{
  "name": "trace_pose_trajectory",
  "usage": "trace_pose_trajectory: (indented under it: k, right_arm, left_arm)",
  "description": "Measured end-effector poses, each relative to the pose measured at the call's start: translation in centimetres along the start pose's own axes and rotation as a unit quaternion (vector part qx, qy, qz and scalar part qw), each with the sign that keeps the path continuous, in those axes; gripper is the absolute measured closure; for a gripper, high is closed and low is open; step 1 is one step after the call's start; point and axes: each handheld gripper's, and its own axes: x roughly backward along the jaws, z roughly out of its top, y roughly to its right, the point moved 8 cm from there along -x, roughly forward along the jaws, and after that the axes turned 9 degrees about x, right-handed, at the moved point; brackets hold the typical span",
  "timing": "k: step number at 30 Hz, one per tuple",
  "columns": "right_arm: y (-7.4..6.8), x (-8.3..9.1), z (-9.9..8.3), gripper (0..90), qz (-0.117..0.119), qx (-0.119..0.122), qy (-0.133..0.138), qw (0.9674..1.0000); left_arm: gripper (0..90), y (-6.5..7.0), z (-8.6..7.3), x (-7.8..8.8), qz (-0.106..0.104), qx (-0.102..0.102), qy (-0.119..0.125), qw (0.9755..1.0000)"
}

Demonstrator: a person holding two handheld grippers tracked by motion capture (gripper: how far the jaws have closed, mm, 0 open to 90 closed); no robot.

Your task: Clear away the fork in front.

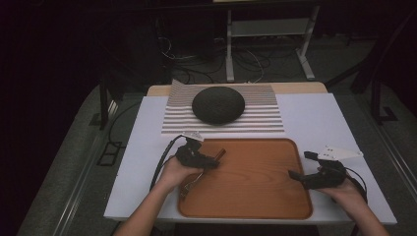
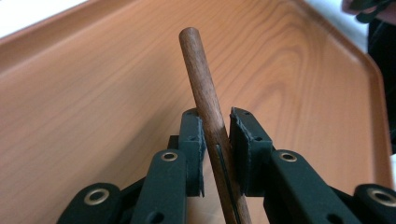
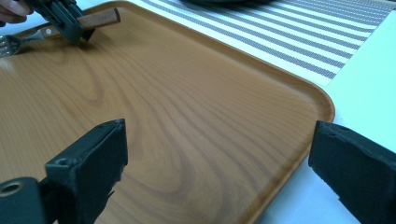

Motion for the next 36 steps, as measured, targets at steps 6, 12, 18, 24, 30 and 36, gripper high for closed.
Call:
trace_pose_trajectory:
  k: [6, 12, 18, 24, 30, 36]
  right_arm:
    - [0.0, 0.1, 0.0, 4.5, -0.001, 0.001, 0.0, 1.0]
    - [0.2, 0.1, 0.0, 4.5, -0.002, 0.001, 0.003, 1.0]
    - [0.3, 0.2, -0.1, 4.6, -0.002, 0.0, 0.003, 1.0]
    - [0.2, 0.1, 0.0, 4.5, -0.002, 0.005, 0.001, 1.0]
    - [0.0, 0.1, 0.0, 4.5, -0.004, 0.006, -0.001, 1.0]
    - [0.1, 0.1, 0.0, 4.5, -0.004, 0.006, -0.001, 1.0]
  left_arm:
    - [62.6, -0.6, 0.3, 0.5, 0.027, -0.009, 0.016, 0.9995]
    - [79.9, 1.0, 1.3, 1.2, 0.014, -0.027, 0.047, 0.9984]
    - [89.9, 2.5, 0.9, -0.9, 0.015, -0.059, 0.019, 0.998]
    - [89.9, 1.7, 0.5, -1.5, 0.046, -0.068, 0.004, 0.9967]
    - [90.0, 0.3, 0.3, -0.6, 0.06, -0.051, 0.012, 0.9968]
    - [89.9, -1.2, 0.3, 0.9, 0.075, -0.037, 0.025, 0.9962]
